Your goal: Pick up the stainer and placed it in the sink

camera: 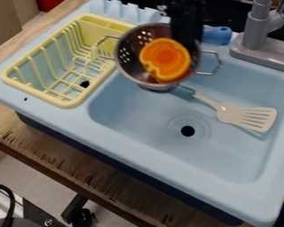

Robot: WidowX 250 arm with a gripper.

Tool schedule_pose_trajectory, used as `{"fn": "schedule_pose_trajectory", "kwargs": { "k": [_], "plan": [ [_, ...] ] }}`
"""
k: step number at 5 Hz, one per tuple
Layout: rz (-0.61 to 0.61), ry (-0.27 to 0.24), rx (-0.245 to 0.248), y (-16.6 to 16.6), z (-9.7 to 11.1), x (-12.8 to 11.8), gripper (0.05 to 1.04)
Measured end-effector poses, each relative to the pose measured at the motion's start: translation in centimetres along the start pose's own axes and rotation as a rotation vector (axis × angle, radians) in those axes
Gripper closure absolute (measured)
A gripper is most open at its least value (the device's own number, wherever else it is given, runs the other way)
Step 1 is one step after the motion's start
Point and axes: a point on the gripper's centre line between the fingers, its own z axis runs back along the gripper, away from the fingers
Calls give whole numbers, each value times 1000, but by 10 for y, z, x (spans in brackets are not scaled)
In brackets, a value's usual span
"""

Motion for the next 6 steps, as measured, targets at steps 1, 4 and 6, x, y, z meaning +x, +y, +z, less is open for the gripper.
{"fn": "schedule_pose_trajectory", "kwargs": {
  "k": [1, 4, 6],
  "plan": [
    [35, 7, -2, -1, -5, -12, 1017],
    [89, 0, -5, 7, -41, -41, 1017],
    [94, 0, -14, 7, -63, -49, 1017]
  ]
}}
